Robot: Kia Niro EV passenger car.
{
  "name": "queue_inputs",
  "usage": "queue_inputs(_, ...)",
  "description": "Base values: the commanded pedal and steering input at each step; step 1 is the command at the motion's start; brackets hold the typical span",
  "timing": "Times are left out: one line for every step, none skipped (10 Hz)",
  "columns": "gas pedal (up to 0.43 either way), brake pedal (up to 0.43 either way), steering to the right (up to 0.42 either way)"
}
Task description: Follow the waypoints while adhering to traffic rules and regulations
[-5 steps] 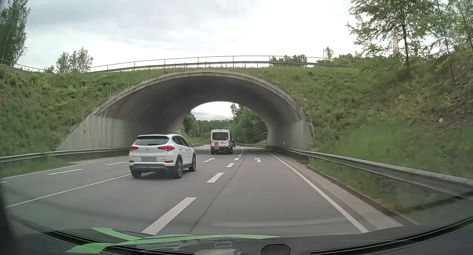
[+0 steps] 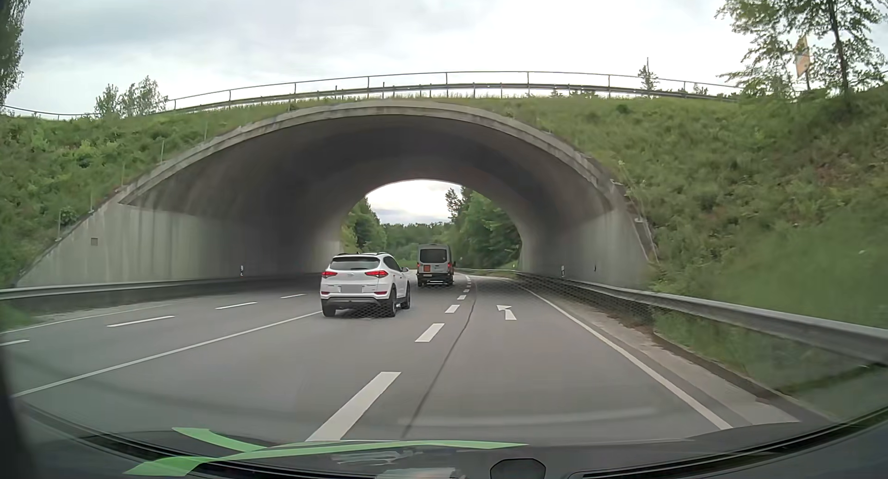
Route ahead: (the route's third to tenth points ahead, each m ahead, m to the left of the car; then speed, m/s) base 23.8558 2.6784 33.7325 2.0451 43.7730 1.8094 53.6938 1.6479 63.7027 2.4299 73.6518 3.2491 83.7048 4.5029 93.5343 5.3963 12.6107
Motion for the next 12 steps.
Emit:
queue_inputs(0.228, 0.0, -0.023)
queue_inputs(0.228, 0.0, -0.023)
queue_inputs(0.228, 0.0, -0.023)
queue_inputs(0.228, 0.0, -0.023)
queue_inputs(0.228, 0.0, -0.022)
queue_inputs(0.22, 0.0, -0.023)
queue_inputs(0.22, 0.0, -0.022)
queue_inputs(0.22, 0.0, -0.02)
queue_inputs(0.22, 0.0, -0.016)
queue_inputs(0.22, 0.0, -0.011)
queue_inputs(0.22, 0.0, -0.007)
queue_inputs(0.209, 0.0, -0.006)
